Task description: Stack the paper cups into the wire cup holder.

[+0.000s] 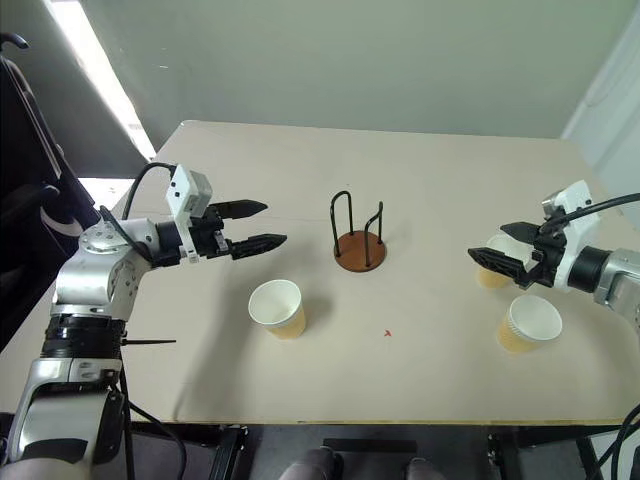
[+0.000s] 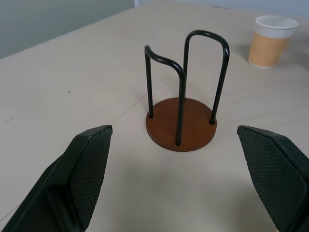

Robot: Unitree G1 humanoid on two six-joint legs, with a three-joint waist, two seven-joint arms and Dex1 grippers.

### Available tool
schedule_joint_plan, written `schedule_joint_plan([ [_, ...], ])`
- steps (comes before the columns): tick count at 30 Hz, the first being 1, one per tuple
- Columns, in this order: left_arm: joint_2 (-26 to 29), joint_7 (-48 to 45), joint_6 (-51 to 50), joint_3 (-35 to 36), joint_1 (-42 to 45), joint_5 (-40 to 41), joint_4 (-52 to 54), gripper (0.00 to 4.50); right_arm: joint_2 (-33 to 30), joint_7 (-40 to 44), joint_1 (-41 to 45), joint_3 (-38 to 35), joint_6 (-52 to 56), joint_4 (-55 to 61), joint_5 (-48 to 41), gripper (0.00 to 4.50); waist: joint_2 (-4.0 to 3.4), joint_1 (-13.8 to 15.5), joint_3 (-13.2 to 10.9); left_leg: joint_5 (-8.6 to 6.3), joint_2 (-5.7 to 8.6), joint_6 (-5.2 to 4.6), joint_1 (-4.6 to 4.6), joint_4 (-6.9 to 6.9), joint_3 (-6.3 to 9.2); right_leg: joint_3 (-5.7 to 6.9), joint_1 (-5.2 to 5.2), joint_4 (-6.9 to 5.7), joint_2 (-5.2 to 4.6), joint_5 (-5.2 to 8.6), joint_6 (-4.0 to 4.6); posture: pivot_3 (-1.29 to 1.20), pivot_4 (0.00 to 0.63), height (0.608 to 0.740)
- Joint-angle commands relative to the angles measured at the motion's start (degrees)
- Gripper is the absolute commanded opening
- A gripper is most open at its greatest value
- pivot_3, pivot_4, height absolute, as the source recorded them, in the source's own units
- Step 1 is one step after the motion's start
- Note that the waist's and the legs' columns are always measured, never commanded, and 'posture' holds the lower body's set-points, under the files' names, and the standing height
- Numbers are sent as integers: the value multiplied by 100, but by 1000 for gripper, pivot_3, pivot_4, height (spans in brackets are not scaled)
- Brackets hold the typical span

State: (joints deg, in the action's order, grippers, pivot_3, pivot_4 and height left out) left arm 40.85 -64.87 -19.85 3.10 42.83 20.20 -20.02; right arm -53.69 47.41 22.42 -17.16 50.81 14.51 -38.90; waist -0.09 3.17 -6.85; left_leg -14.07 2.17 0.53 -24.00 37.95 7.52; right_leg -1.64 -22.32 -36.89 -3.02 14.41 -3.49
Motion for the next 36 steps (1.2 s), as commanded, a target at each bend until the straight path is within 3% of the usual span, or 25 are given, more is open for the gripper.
schedule_joint_plan([
  [1, 81, -155, 205, -21, 191, -86, -50, 4439, -122, 131, -20, -237, 110, 286, -266, 4500, 0, 0, 0, 0, 0, 0, 0, 0, 0, 0, 0, 0, 0, 0, 0, 0, 150, 740],
  [13, -34, -361, 466, -149, 473, -300, -507, 4439, 65, -93, 184, 98, 17, 477, -171, 4500, 1, 3, 0, 0, -1, -1, -3, 1, 0, -1, -5, 2, 0, 1, -2, 0, 150, 740],
  [36, -1240, -150, 1234, -766, 1416, -1070, -1956, 4439, 65, -266, 249, 70, 95, 693, -223, 4500, 1, 22, -1, 2, -1, -4, -8, 3, -3, -3, -5, 3, -1, -2, -12, 0, 150, 740],
])
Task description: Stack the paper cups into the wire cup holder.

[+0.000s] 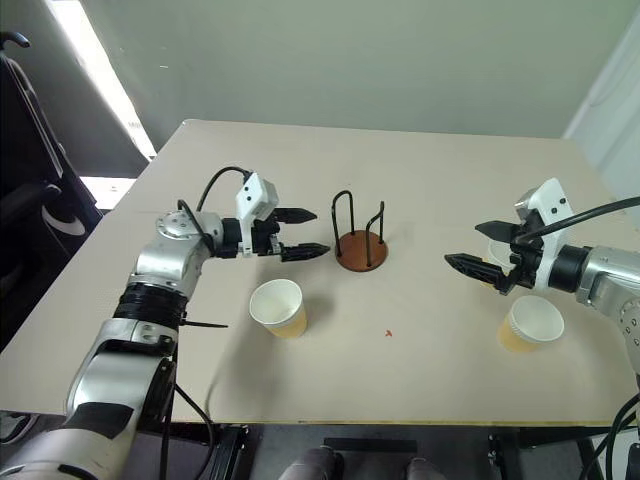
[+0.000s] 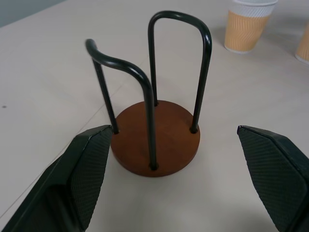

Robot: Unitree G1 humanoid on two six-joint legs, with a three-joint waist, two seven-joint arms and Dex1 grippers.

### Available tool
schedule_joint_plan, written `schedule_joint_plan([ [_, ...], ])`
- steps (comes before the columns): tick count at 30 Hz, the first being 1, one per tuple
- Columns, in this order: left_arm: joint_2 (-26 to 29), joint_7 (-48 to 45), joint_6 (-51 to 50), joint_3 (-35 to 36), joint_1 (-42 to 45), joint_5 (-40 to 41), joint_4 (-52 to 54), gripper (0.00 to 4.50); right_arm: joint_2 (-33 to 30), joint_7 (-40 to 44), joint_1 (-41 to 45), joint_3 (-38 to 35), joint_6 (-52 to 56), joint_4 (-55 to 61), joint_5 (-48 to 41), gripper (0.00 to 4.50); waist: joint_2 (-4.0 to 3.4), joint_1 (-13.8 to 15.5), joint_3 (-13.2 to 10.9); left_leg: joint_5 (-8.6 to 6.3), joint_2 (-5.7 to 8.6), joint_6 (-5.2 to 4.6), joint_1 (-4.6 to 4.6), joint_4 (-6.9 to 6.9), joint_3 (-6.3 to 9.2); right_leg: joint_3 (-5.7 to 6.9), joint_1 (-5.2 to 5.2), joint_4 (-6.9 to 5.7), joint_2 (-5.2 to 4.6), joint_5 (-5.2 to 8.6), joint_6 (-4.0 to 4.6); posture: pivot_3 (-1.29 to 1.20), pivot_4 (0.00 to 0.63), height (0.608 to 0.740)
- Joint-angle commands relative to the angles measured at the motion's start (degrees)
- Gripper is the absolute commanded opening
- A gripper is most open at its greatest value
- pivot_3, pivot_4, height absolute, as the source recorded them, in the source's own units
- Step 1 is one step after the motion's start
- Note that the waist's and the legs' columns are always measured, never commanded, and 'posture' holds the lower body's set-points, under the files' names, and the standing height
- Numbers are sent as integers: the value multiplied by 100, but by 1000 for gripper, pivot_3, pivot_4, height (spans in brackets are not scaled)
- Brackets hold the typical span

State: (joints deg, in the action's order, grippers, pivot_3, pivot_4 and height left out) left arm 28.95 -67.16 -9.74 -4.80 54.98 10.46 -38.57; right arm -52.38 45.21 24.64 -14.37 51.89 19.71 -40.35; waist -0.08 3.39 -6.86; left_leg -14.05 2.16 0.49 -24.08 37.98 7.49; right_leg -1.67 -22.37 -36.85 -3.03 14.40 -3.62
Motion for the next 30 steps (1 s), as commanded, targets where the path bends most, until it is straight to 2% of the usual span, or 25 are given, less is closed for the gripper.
schedule_joint_plan([
  [1, -81, 105, 261, 24, 225, -123, -167, 4439, -69, -50, 21, -216, -14, 174, -76, 4500, 0, 0, 0, 0, 0, 0, 0, 0, 0, 0, 0, 0, 0, 1, -1, 0, 150, 740],
  [10, -513, 918, 693, 163, 512, -283, -925, 4439, -85, -82, 36, -225, -36, 104, -32, 4500, 0, 9, 0, 1, 1, -1, -1, 1, -2, -1, 0, 0, 0, 1, -5, 0, 150, 740],
  [21, -872, 1016, 798, 125, 520, -368, -1246, 4439, -74, -164, 12, -266, -19, 142, -52, 4500, 1, 15, -1, 2, 2, -3, 0, 3, -5, -3, -1, -1, 1, 2, -9, 0, 150, 740],
  [24, -952, 1032, 828, 136, 573, -365, -1370, 3897, -79, -188, -15, -296, -8, 170, -69, 4500, 1, 19, -1, 2, 2, -3, 0, 3, -5, -3, -1, -1, 1, 2, -10, 0, 150, 740],
  [30, -1031, 941, 851, 119, 660, -378, -1520, 1685, -147, -168, -80, -370, -15, 164, -57, 4500, 1, 32, -1, 2, 3, -3, -1, 4, -5, -4, -1, -1, 0, 2, -12, 0, 150, 740],
])
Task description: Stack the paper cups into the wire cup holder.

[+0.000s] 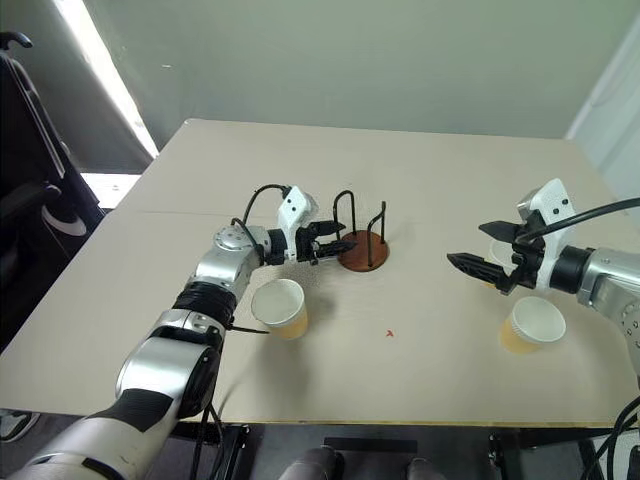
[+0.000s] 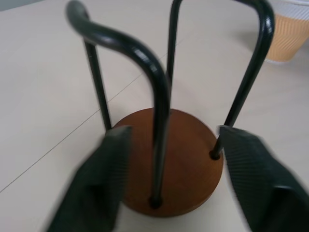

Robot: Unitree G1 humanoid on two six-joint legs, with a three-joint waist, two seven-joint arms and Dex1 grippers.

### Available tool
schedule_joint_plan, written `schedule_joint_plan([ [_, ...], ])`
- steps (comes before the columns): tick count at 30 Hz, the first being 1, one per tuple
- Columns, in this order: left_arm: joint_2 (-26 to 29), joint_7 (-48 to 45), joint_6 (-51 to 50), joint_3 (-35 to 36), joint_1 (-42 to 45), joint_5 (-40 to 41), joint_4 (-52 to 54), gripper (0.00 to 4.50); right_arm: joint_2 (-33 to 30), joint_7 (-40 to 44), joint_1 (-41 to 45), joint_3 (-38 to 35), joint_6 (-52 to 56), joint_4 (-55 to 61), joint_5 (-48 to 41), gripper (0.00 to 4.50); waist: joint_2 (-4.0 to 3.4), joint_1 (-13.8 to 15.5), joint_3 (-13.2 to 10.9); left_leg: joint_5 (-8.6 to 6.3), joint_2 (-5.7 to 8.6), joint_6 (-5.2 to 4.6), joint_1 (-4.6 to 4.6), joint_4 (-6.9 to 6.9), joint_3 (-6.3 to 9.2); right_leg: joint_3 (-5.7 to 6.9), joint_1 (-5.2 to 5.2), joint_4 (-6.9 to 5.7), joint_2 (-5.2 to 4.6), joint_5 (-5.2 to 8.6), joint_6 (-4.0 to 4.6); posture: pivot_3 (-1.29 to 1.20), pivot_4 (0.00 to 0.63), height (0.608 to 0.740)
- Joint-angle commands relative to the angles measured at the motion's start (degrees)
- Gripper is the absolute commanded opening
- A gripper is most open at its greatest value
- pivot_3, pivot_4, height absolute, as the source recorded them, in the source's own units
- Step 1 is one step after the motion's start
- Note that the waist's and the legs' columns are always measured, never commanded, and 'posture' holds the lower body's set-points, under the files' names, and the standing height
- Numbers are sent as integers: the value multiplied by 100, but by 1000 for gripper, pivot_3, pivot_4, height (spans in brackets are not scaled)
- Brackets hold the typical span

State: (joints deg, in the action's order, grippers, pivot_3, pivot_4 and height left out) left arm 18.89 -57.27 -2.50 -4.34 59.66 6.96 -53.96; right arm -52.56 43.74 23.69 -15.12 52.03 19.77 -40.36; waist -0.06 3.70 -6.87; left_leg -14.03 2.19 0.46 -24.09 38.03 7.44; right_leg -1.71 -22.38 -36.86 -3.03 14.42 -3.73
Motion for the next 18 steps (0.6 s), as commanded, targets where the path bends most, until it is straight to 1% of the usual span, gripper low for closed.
schedule_joint_plan([
  [1, -35, -57, 136, 69, 204, -30, -4, 1332, -145, -10, 2, -305, -31, 155, -54, 4500, 0, 0, 0, 0, 0, 0, 0, 0, 0, 0, 0, 0, 0, 0, -1, 0, 150, 740],
  [3, -50, -63, 154, 68, 225, -34, -44, 594, -168, -1, -23, -317, -32, 162, -57, 4500, 0, 0, 0, 0, 0, 0, 0, 0, -1, 0, 0, -1, 0, 0, -1, 0, 150, 740],
  [5, -81, -70, 169, 69, 251, -30, -76, 49, -195, 14, -66, -334, -37, 173, -55, 4500, 0, 3, 0, 0, 0, 0, 0, 0, -1, -1, 0, 0, 0, 0, -1, 0, 150, 740],
  [13, -228, -281, 87, 186, 346, 141, -13, 49, -259, 9, -195, -426, -23, 245, -88, 4500, 0, 25, 0, 0, 1, -1, 0, 1, -3, -3, 0, -1, 0, 2, -3, 0, 150, 740],
  [18, -153, -811, -116, 112, 307, 248, 605, 49, -466, 182, -407, -617, 91, 400, -213, 4500, 1, 35, -1, 0, 1, -1, -2, 1, -4, -4, -1, -2, 1, 3, -6, 0, 150, 740],
])
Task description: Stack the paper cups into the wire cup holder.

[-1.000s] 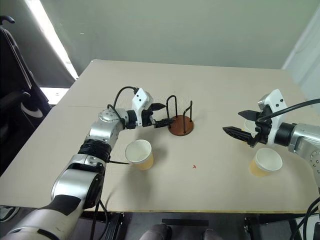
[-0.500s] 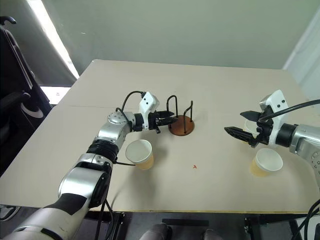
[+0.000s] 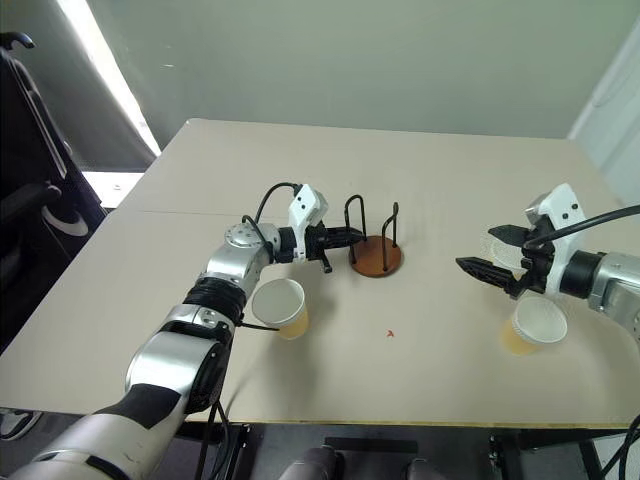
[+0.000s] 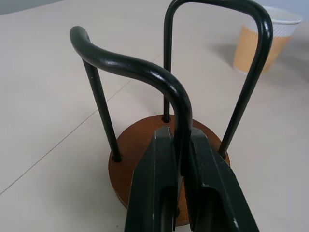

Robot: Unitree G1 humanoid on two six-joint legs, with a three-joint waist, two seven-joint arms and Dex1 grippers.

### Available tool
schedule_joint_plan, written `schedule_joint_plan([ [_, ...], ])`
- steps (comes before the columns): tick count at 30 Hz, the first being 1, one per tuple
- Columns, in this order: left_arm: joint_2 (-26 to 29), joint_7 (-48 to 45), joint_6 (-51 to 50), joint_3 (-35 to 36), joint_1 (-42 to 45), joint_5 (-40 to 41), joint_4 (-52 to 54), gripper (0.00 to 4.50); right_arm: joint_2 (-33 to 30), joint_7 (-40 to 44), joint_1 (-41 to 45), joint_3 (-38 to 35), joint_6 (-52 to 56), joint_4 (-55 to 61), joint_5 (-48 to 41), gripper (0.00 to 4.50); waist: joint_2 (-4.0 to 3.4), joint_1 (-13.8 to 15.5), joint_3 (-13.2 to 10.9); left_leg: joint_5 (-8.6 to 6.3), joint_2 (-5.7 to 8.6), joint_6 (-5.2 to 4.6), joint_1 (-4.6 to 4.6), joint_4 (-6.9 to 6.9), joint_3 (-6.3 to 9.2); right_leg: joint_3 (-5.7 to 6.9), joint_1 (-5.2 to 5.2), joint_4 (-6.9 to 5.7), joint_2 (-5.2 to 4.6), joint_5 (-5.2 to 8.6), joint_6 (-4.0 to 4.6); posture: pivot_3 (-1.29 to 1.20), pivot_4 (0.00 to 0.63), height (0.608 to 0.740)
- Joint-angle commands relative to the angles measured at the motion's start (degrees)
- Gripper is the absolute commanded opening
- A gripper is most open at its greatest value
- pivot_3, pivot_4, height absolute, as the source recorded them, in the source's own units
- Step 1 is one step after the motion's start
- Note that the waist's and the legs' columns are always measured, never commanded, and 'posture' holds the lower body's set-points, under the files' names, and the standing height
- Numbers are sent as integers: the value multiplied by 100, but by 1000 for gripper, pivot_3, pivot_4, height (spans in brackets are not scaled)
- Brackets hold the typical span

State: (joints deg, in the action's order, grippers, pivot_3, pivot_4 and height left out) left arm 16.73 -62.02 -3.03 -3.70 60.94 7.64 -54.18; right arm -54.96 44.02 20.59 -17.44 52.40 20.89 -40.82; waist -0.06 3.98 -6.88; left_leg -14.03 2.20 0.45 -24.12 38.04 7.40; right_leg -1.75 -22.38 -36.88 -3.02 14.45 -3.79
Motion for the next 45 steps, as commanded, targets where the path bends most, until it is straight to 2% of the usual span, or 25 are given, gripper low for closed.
schedule_joint_plan([
  [1, 93, -460, -122, 18, 152, 192, 805, 49, -287, 202, -163, -438, 85, 329, -205, 4500, 1, 11, -1, 0, 0, 0, -3, 1, 0, 0, -1, 0, 0, 0, -1, 0, 150, 740],
  [11, 530, -1570, -1017, -495, -422, 460, 3052, 49, -982, 810, -1044, -1151, 256, 763, -432, 4500, 0, 25, -1, -1, 0, 0, -16, 6, -10, -4, -6, -1, 0, 6, -11, 0, 150, 740],
  [15, 675, -1888, -1261, -696, -577, 557, 3513, 49, -1173, 1007, -1383, -1413, 270, 867, -385, 4500, 1, 31, -1, -1, -1, -1, -16, 6, -10, -4, -6, -2, -1, 7, -13, 0, 150, 740],
  [25, 476, -2064, -1397, -1018, -715, 604, 3600, 49, -1229, 1008, -1773, -1893, 346, 1032, -381, 4500, 1, 30, -1, -3, -1, -4, -11, 14, -13, -5, -4, -4, -5, 7, -14, 0, 150, 740],
  [43, 338, -2056, -636, -1637, -938, 43, 3179, 49, -1201, 959, -1843, -1965, 373, 1081, -353, 4500, 0, 31, 0, -4, -1, -7, -13, 16, -13, -5, -4, -4, -5, 7, -19, 0, 150, 740],
  [45, 325, -2037, -577, -1654, -952, 4, 3126, 626, -1208, 967, -1851, -1950, 357, 1076, -339, 4500, 0, 31, 0, -4, -1, -7, -12, 16, -13, -5, -4, -4, -5, 7, -19, 0, 150, 740],
])
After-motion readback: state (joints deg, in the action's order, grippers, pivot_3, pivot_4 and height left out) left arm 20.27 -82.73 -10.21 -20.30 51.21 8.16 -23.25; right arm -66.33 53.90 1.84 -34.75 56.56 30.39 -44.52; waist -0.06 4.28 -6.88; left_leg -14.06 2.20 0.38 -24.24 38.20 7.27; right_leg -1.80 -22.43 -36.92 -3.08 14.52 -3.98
